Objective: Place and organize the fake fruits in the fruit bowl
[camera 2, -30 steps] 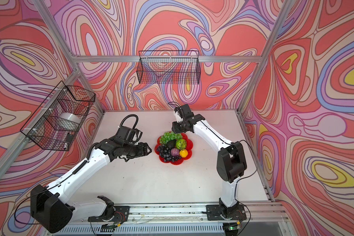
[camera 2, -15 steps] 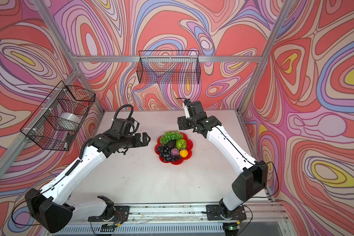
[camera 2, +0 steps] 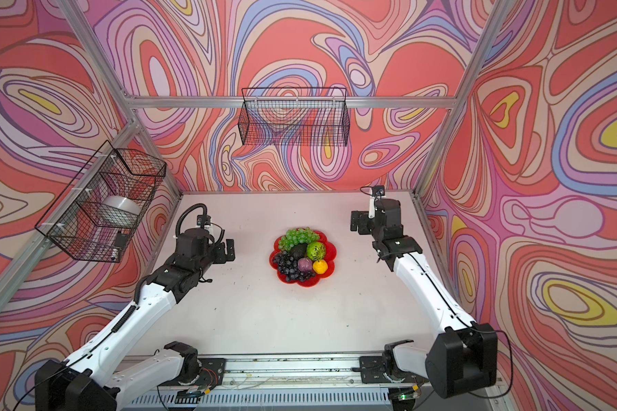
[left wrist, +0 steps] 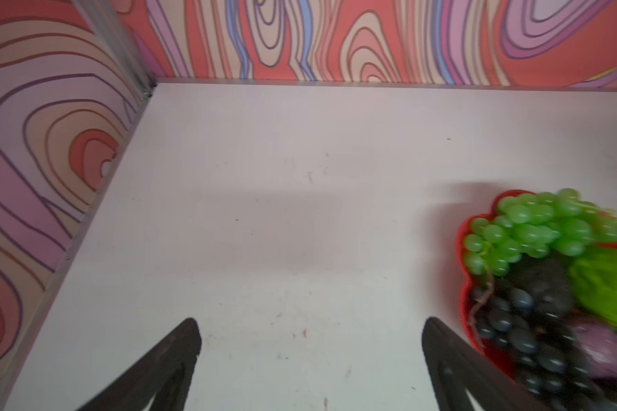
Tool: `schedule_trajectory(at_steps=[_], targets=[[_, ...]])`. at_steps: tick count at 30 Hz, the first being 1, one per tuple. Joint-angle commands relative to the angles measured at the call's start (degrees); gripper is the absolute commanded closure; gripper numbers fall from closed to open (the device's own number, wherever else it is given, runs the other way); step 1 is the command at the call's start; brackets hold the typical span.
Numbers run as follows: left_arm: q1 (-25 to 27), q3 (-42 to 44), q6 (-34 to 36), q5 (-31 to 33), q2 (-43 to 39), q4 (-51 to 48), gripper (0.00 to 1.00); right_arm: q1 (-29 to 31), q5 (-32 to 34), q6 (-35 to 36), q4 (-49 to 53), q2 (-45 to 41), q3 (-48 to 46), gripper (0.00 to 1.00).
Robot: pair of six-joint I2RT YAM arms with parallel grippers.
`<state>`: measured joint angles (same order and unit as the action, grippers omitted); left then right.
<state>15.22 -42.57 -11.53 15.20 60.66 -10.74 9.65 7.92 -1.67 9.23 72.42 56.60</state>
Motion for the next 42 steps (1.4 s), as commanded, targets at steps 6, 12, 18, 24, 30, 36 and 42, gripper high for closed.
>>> schedule_trajectory(at_steps=[6,12,18,24,30,36,42], targets=[[-6.65,15.22,10.02,5.47,1.32,26.29,0.0,-4.21,4.31,1.63,-24.46,-4.7,-17.43,0.02],[-11.87,22.04,8.34,-0.06,5.59,37.87,0.0,-5.91,5.63,1.05,-38.26,-2.46,-27.54,0.02],[-12.84,22.25,8.51,-2.79,13.82,48.0,0.0,-6.21,4.54,2.23,-51.87,8.55,-31.8,0.02],[-13.29,21.5,8.57,-2.43,27.22,62.66,0.0,-6.64,0.09,1.78,-61.42,17.32,-32.24,0.02],[-13.33,21.84,8.55,-3.39,27.95,63.88,0.0,-7.5,-0.21,1.15,-75.04,26.48,-34.71,0.02],[-13.38,21.6,8.54,-3.34,27.87,63.0,0.0,-8.69,-1.84,0.16,-64.47,25.96,-29.81,0.02],[-13.38,21.92,8.38,-3.34,27.55,63.46,0.0,-8.68,-1.01,0.18,-64.41,25.71,-29.91,0.02]])
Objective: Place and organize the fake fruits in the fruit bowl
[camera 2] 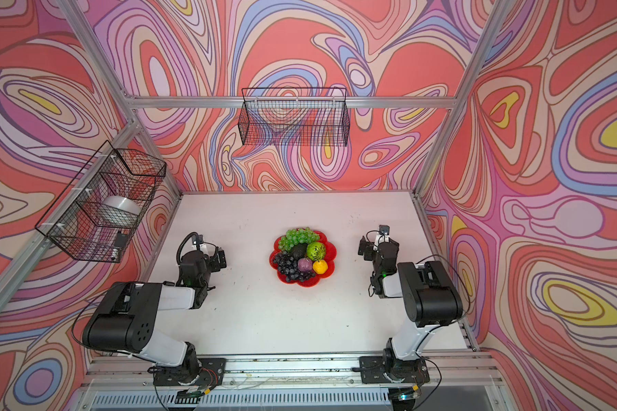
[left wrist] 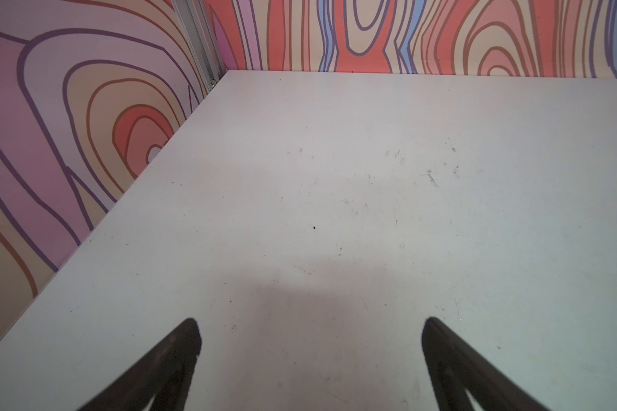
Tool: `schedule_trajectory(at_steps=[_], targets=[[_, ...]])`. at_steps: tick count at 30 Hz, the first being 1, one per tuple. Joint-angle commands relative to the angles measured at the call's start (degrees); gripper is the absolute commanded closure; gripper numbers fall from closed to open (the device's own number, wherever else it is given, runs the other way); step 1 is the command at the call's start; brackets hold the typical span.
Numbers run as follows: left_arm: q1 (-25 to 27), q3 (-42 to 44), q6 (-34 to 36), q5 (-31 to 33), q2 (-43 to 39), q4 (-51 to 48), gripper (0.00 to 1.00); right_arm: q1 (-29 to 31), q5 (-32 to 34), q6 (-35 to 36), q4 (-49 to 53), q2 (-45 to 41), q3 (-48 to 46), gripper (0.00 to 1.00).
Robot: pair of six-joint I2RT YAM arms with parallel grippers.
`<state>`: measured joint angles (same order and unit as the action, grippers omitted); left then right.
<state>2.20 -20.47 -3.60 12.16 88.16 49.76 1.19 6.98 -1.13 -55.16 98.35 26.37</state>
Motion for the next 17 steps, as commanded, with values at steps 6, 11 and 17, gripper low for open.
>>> schedule_trajectory(at_steps=[6,11,17], targets=[[-0.36,-0.05,0.56,-0.47,0.0,2.98,0.0,-0.28,-0.16,-0.45,0.11,-0.21,0.35,0.02],[-0.33,-0.03,0.61,-0.47,0.08,3.0,0.0,-0.28,-0.49,-0.64,0.8,0.0,0.75,0.02],[-0.35,-0.06,0.6,-0.47,0.03,2.98,0.0,-0.27,-0.39,-0.55,0.31,-0.18,0.44,0.02]])
